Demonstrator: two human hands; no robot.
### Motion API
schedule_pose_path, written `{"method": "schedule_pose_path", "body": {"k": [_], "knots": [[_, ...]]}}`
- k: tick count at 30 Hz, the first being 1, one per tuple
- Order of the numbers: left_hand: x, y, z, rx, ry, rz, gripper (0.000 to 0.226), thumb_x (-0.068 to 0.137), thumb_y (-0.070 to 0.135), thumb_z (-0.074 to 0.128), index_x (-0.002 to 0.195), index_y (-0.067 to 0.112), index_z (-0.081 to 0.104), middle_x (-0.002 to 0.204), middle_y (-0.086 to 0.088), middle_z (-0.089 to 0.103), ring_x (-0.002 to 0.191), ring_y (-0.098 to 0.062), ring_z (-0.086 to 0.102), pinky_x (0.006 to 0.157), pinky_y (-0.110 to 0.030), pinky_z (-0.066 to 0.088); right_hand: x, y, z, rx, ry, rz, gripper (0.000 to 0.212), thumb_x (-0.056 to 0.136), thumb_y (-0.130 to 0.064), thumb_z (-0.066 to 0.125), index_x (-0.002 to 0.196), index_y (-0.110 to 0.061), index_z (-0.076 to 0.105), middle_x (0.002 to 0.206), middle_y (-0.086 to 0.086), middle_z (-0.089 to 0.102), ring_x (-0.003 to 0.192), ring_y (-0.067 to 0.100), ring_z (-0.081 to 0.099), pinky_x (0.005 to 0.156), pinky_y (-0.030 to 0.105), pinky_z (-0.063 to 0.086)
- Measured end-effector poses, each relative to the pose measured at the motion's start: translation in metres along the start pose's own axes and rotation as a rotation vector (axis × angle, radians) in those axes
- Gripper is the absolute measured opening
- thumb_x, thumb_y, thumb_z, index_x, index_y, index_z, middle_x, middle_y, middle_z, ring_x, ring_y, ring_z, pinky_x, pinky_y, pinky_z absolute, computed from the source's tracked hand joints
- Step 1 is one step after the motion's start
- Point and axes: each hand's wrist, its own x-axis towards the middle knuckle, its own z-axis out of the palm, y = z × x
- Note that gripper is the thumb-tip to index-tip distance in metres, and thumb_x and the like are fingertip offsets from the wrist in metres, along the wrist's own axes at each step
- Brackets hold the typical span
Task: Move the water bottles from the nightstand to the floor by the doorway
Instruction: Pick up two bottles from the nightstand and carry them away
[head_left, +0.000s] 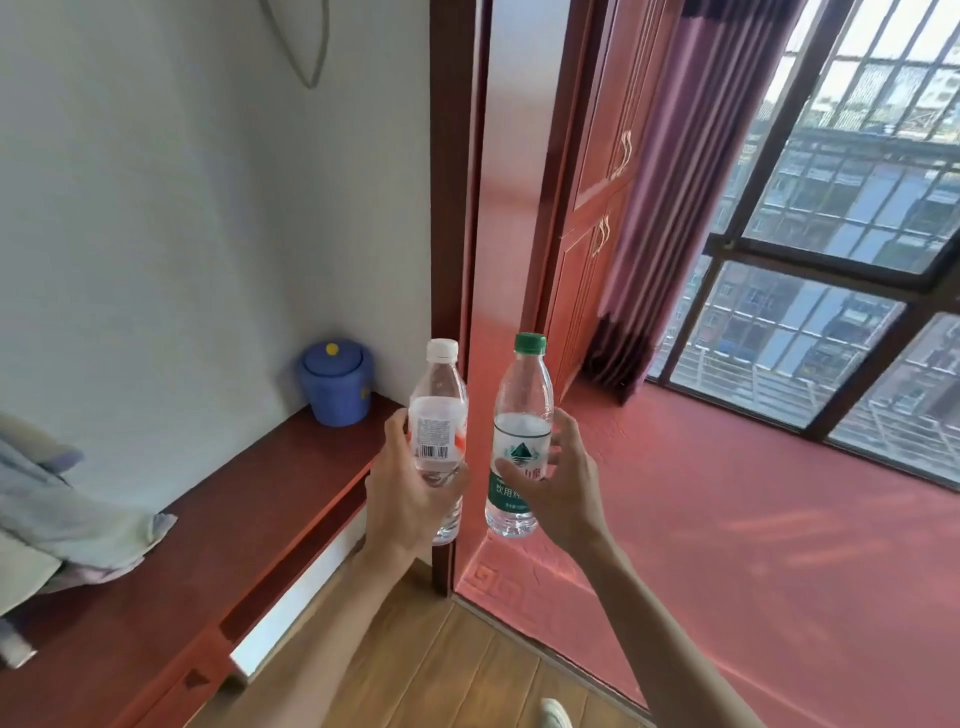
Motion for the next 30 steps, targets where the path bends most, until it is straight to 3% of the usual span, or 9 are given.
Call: {"method": "schedule_pose_path", "body": {"k": [4, 11, 22, 25, 30], "knots": [[0.024, -0.008, 0.024, 0.010, 0.064, -0.059, 0.088, 0.065, 0.066, 0.073, 0.126, 0.011, 0.041, 0.098, 0.002, 0.066, 0.073, 0.003, 0.060, 0.063, -0.001, 0.043, 0.046, 0.022, 0.006, 0.018, -0.091, -0.009, 0.073, 0.072, -0.027, 0.084, 0.130, -0.028, 0.041, 0.106, -0.012, 0.067, 0.088, 0.001, 0.067, 0.075, 0.037, 0.060], [0.059, -0.026, 0.065, 0.098, 0.183, -0.228, 0.080, 0.067, 0.034, 0.086, 0.129, 0.015, 0.039, 0.101, 0.003, 0.065, 0.076, -0.003, 0.063, 0.064, -0.001, 0.044, 0.125, 0.054, 0.021, 0.023, -0.303, -0.059, 0.074, 0.071, -0.034, 0.082, 0.131, -0.033, 0.039, 0.107, -0.013, 0.066, 0.092, 0.004, 0.066, 0.076, 0.040, 0.059], [0.065, -0.053, 0.100, 0.232, 0.391, -0.475, 0.086, 0.062, 0.025, 0.089, 0.130, 0.018, 0.036, 0.097, 0.005, 0.065, 0.074, -0.002, 0.063, 0.061, -0.004, 0.044, 0.184, 0.090, 0.058, 0.081, -0.622, -0.106, 0.073, 0.069, -0.038, 0.079, 0.130, -0.036, 0.038, 0.113, -0.014, 0.065, 0.100, 0.004, 0.064, 0.081, 0.039, 0.057], [0.056, -0.061, 0.099, 0.257, 0.411, -0.534, 0.085, 0.063, 0.025, 0.089, 0.130, 0.018, 0.036, 0.091, 0.013, 0.061, 0.072, -0.002, 0.062, 0.060, -0.003, 0.042, 0.183, 0.099, 0.074, 0.093, -0.680, -0.109, 0.073, 0.070, -0.032, 0.082, 0.131, -0.032, 0.040, 0.112, -0.016, 0.064, 0.099, 0.003, 0.063, 0.082, 0.034, 0.056], [0.039, -0.085, 0.096, 0.287, 0.453, -0.640, 0.083, 0.062, 0.026, 0.089, 0.129, 0.023, 0.040, 0.090, 0.024, 0.058, 0.078, 0.010, 0.060, 0.063, -0.005, 0.043, 0.172, 0.111, 0.105, 0.097, -0.758, -0.097, 0.067, 0.071, -0.026, 0.083, 0.124, -0.031, 0.043, 0.106, -0.019, 0.064, 0.093, -0.006, 0.061, 0.075, 0.014, 0.050]]}}
